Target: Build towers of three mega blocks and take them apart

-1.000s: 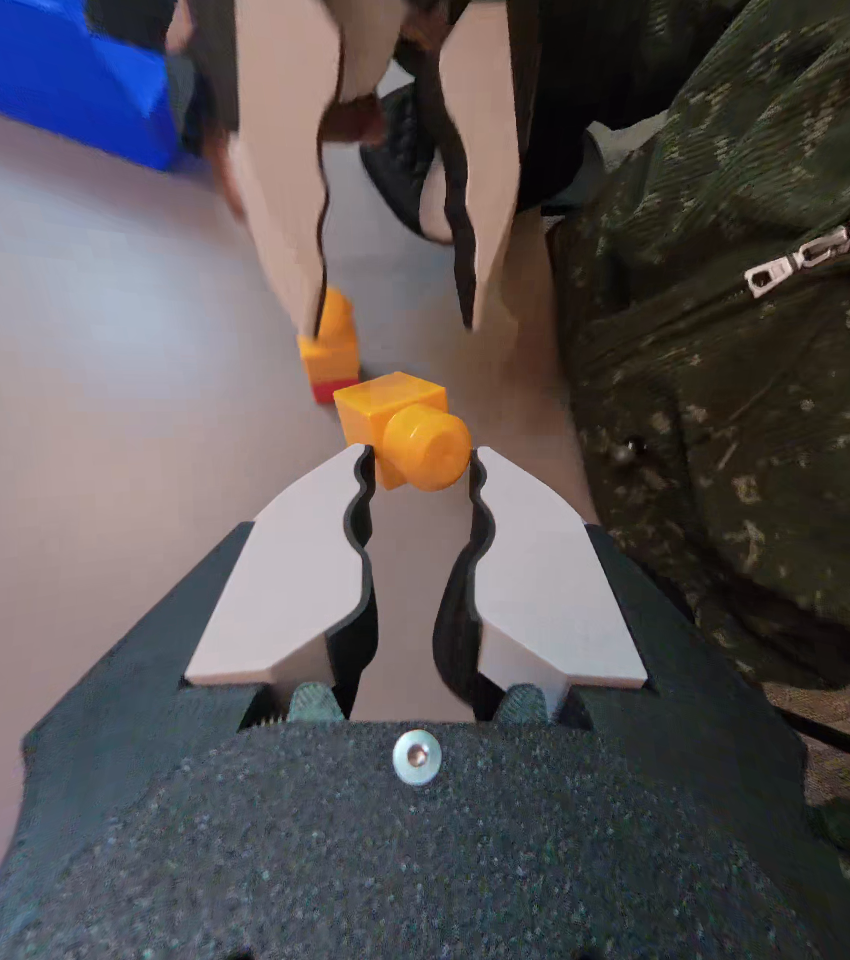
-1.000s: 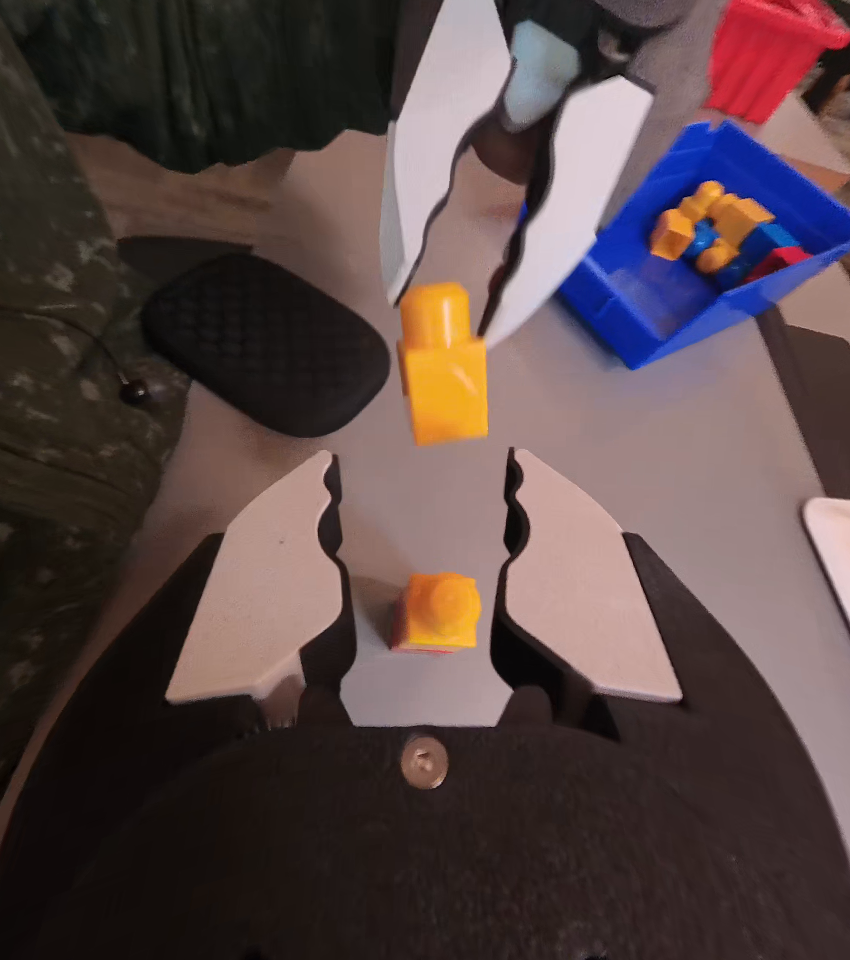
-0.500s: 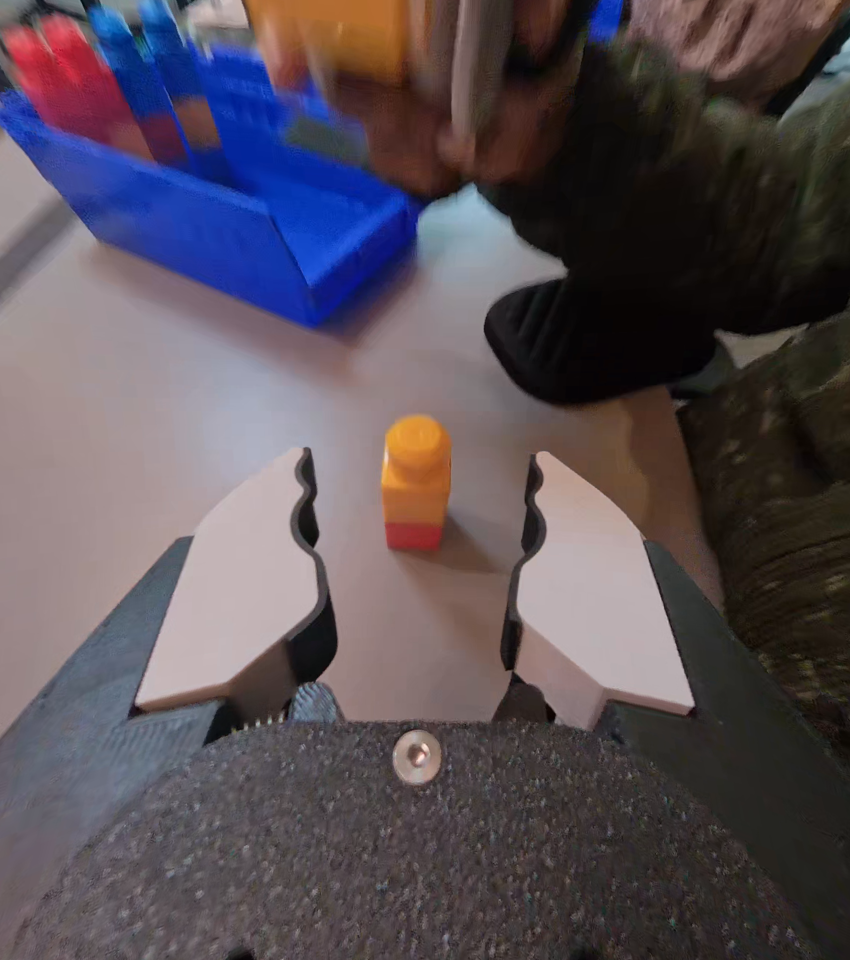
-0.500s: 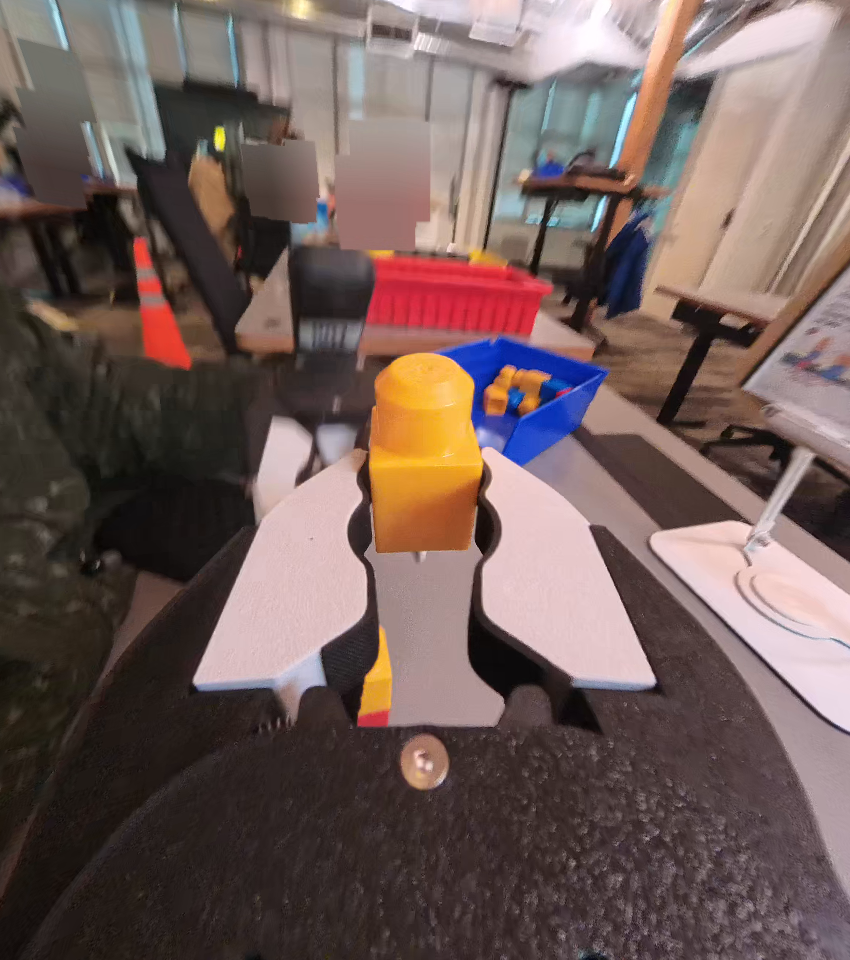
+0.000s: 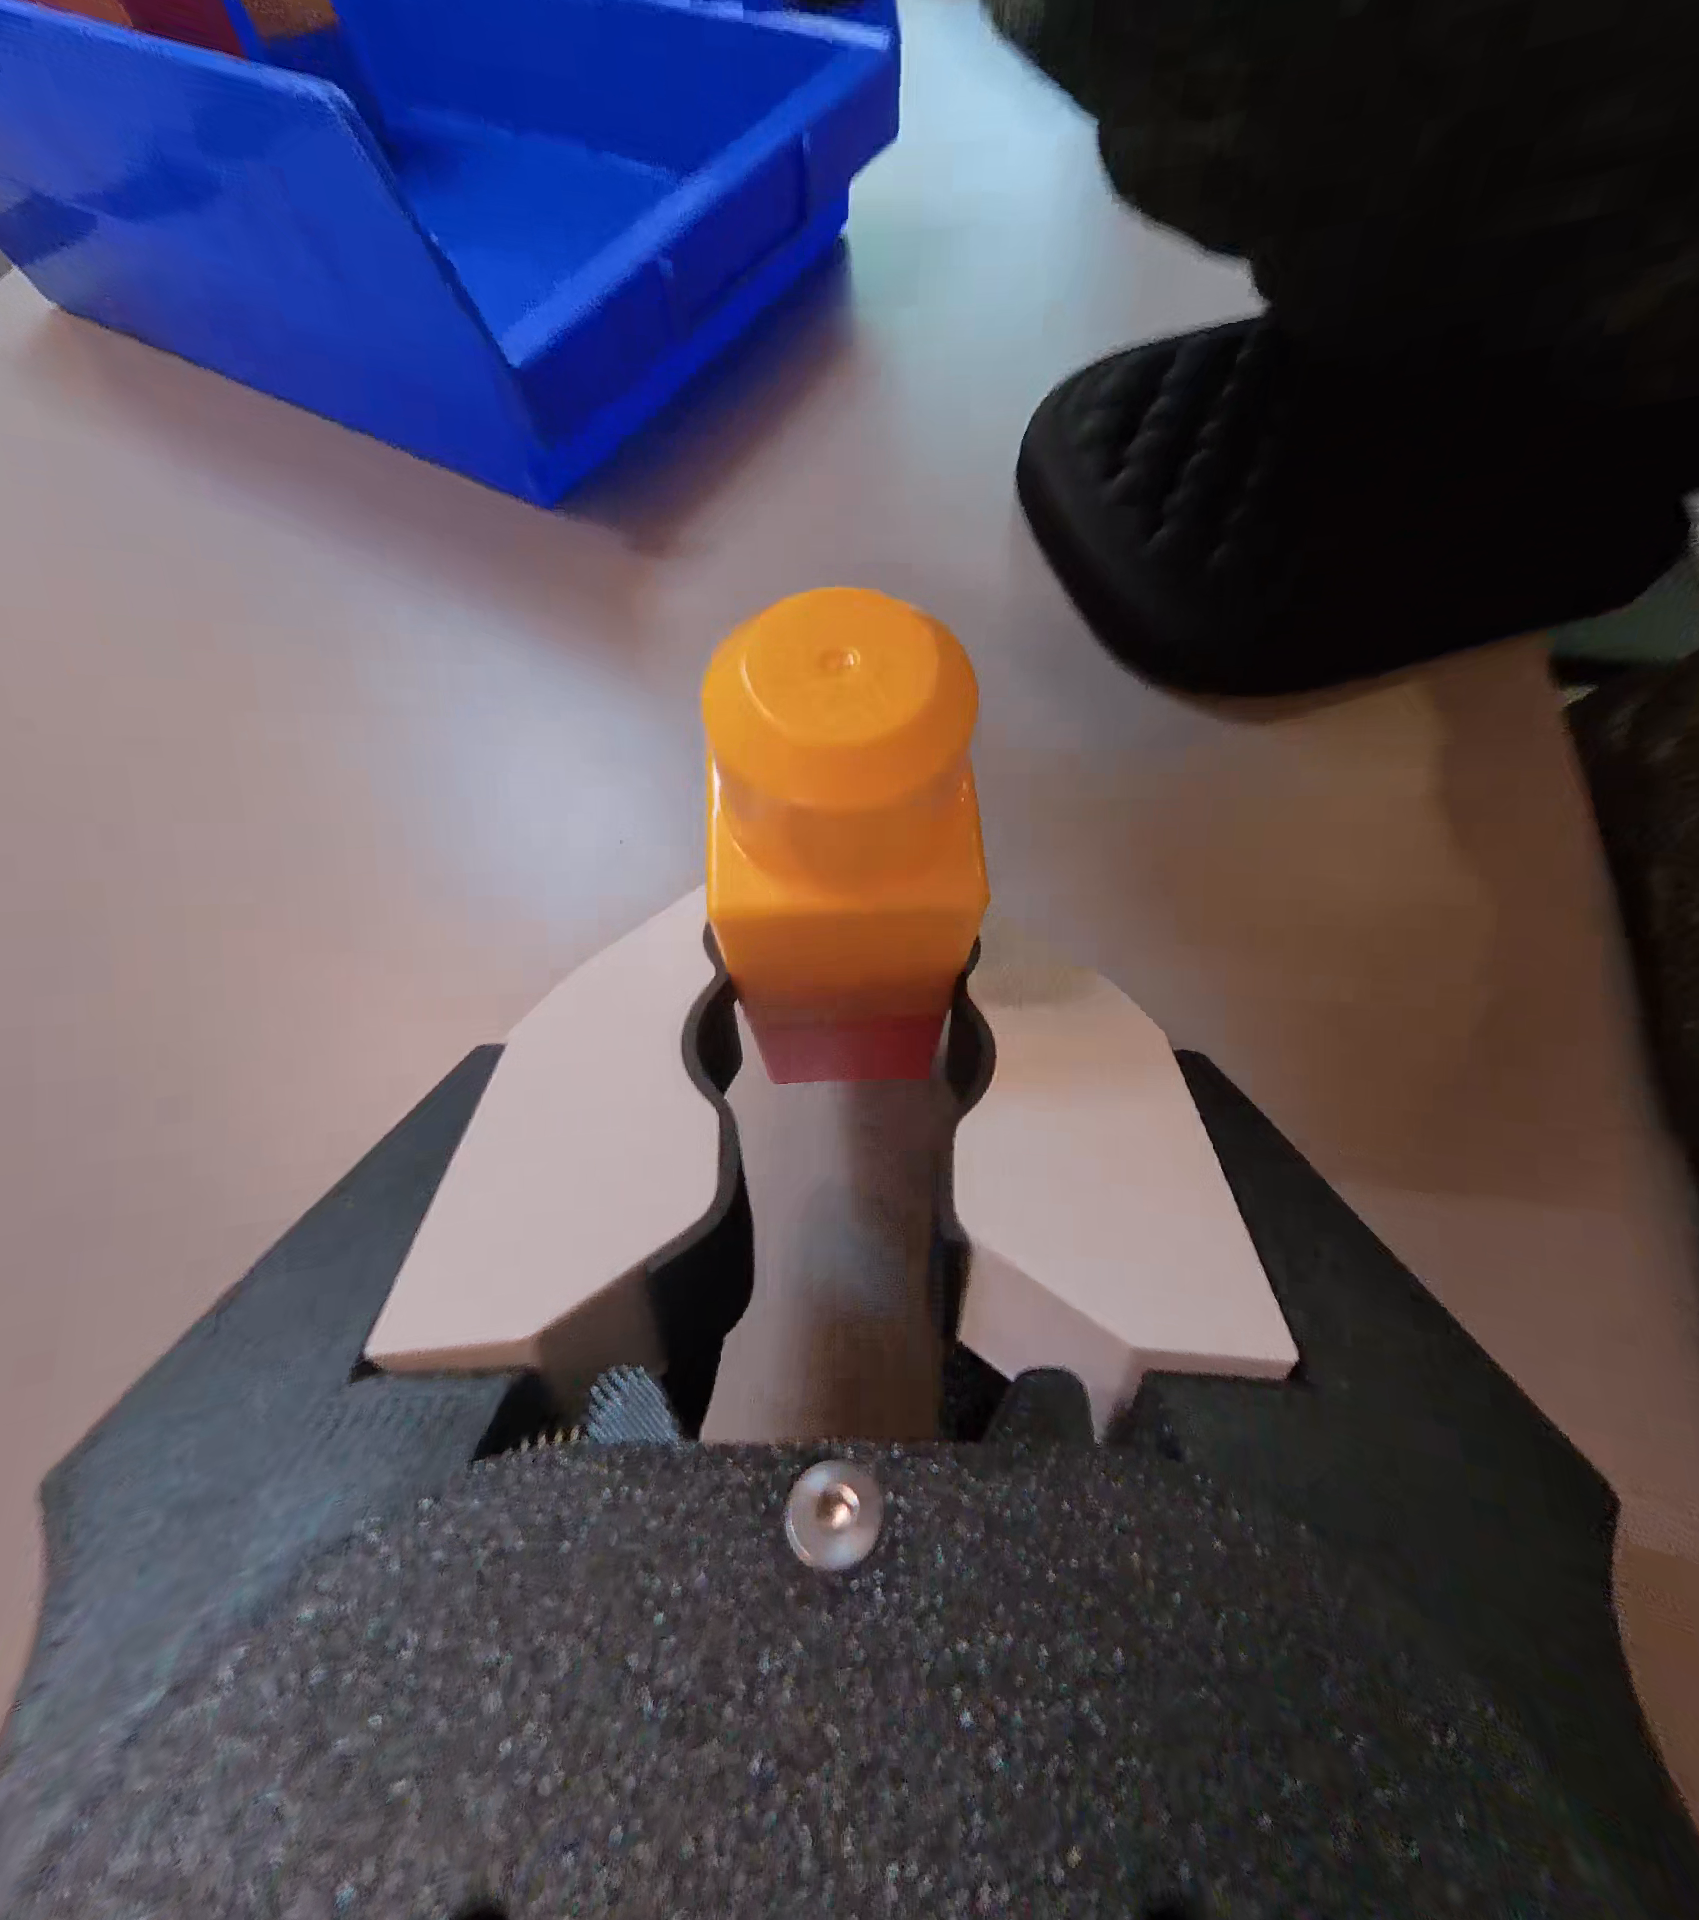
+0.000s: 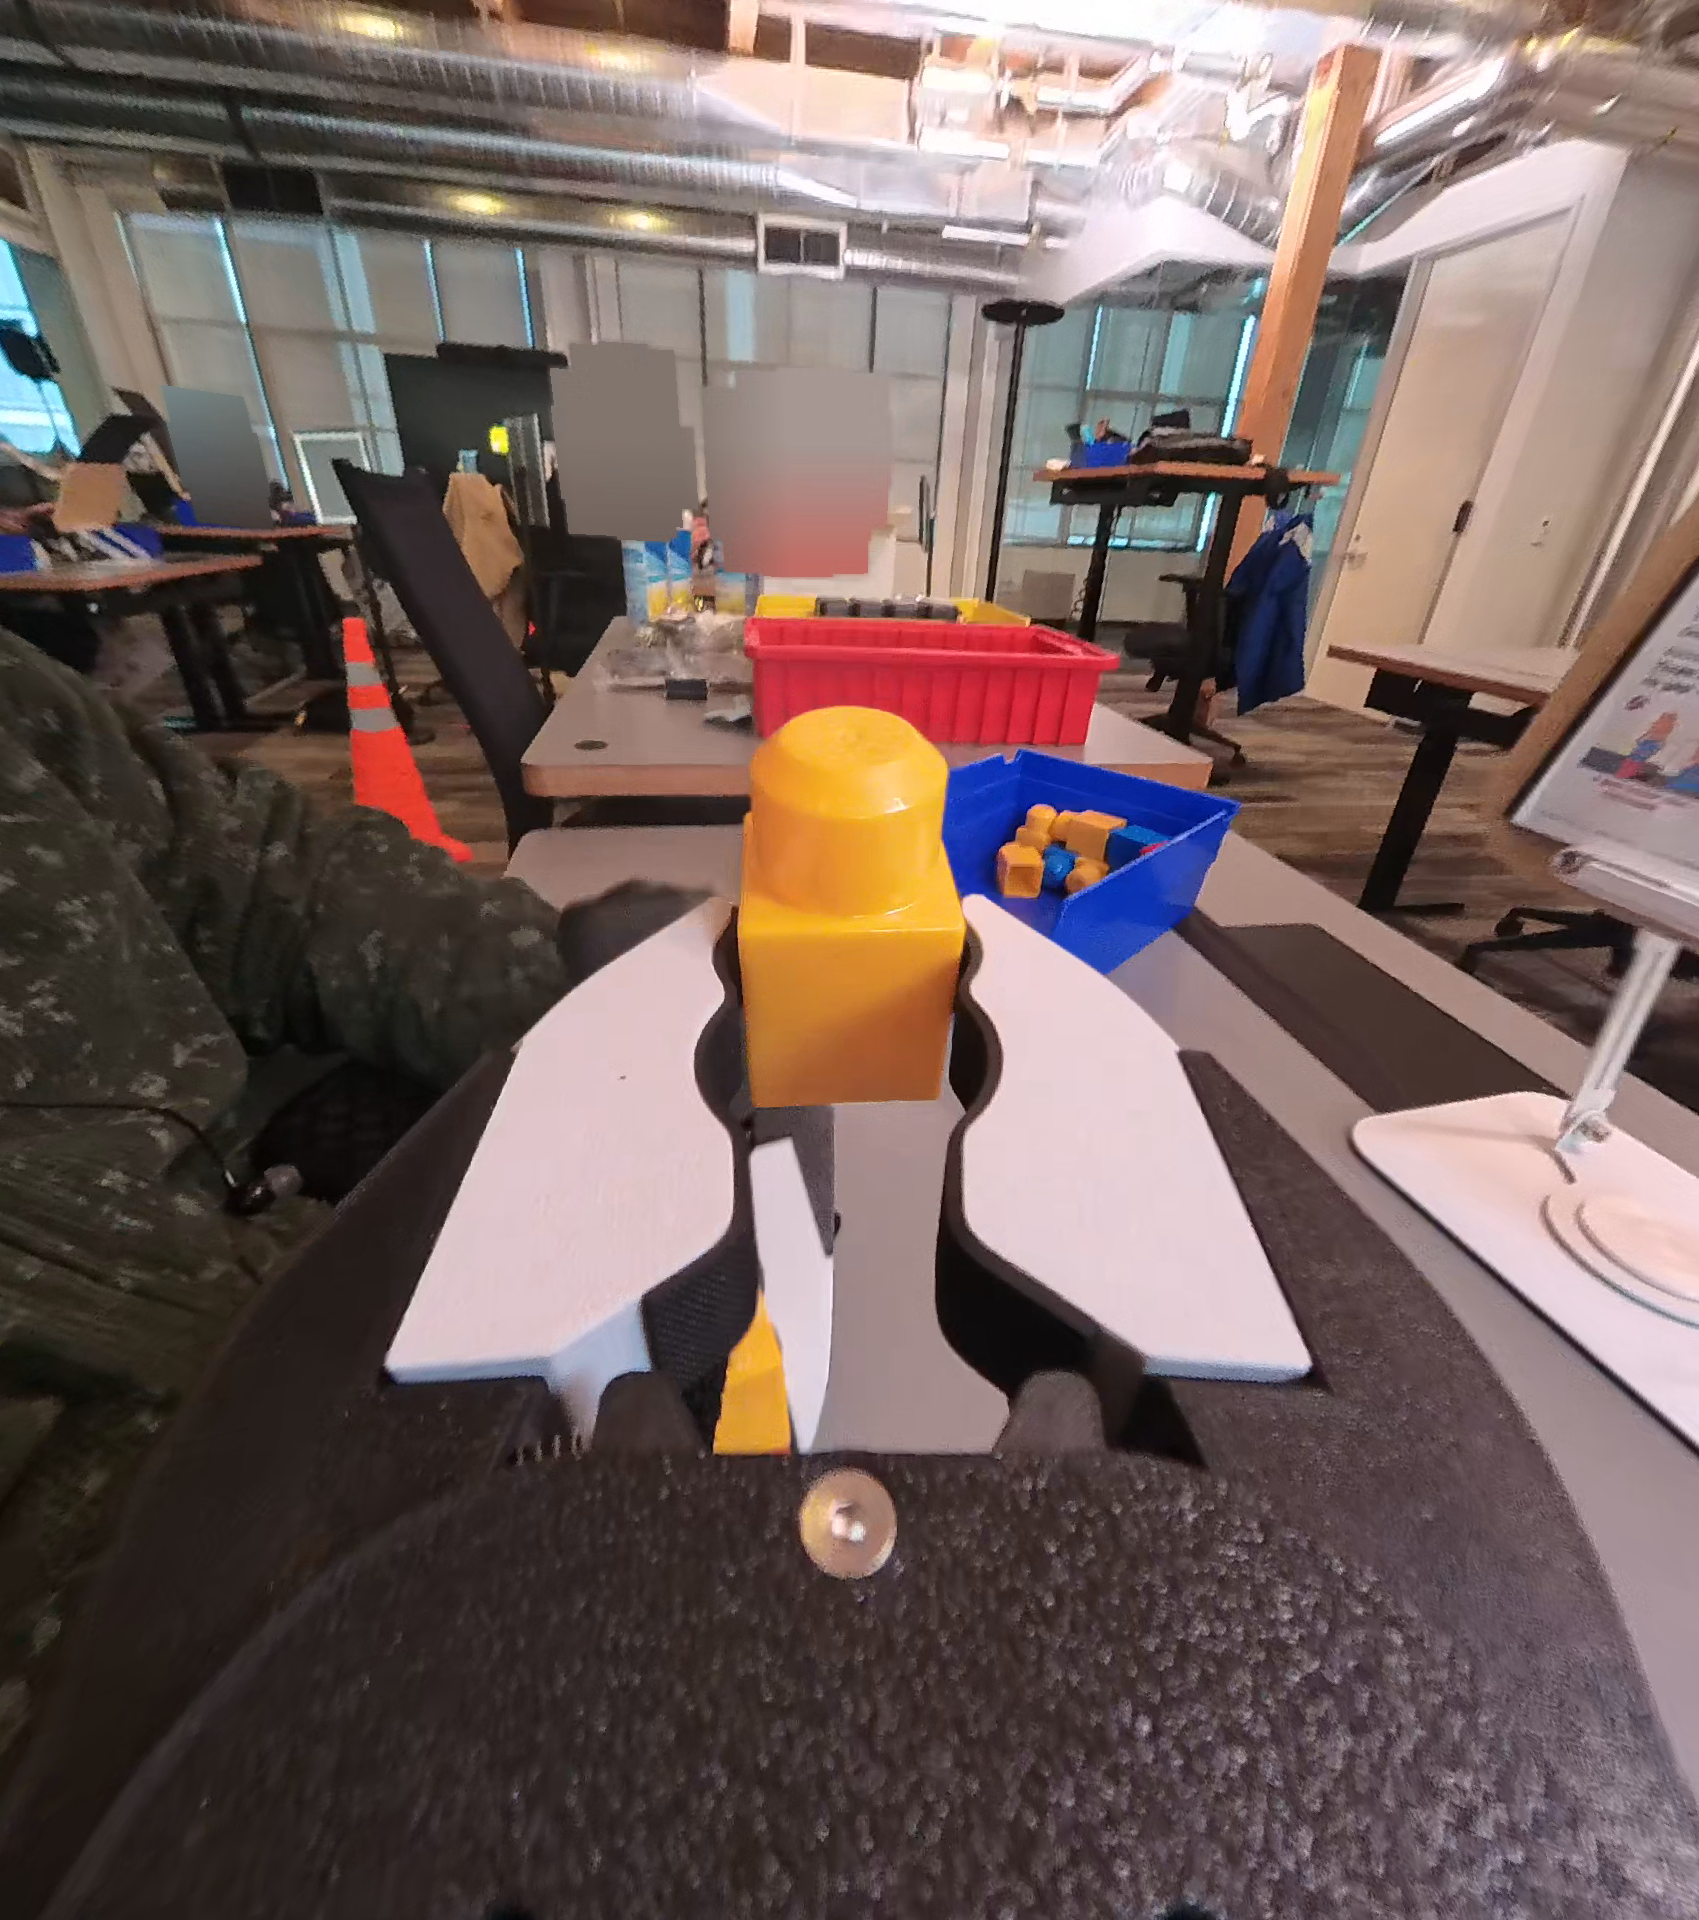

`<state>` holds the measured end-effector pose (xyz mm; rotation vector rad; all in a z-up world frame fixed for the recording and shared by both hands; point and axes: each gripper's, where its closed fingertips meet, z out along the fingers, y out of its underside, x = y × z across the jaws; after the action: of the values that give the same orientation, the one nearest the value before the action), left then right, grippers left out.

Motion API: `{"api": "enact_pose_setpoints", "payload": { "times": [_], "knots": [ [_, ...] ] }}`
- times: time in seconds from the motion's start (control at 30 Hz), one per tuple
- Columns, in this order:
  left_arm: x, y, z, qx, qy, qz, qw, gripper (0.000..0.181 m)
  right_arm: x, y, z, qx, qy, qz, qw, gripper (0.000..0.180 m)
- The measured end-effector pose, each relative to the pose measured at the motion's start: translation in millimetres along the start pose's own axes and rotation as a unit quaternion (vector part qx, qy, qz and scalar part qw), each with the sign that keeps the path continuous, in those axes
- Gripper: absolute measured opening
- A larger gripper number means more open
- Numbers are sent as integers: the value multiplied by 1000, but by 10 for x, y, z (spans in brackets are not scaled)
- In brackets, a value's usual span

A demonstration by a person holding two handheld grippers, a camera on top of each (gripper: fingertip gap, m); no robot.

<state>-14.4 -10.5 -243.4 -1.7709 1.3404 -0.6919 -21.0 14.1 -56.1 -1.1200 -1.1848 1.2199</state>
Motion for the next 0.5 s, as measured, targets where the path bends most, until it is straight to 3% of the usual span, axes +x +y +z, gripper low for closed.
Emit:
{"api": "enact_pose_setpoints", "payload": {
  "times": [0.2, 0.5],
  "knots": [
    [-28, -173, -248, 20, 13, -28, 999, 37, -219, 426, 252, -87, -55, 24, 994, 37],
    [-65, -84, -377, 4, 26, -49, 998, 37, -322, 884, 460, -154, -80, 46, 984, 37]
  ]
}}
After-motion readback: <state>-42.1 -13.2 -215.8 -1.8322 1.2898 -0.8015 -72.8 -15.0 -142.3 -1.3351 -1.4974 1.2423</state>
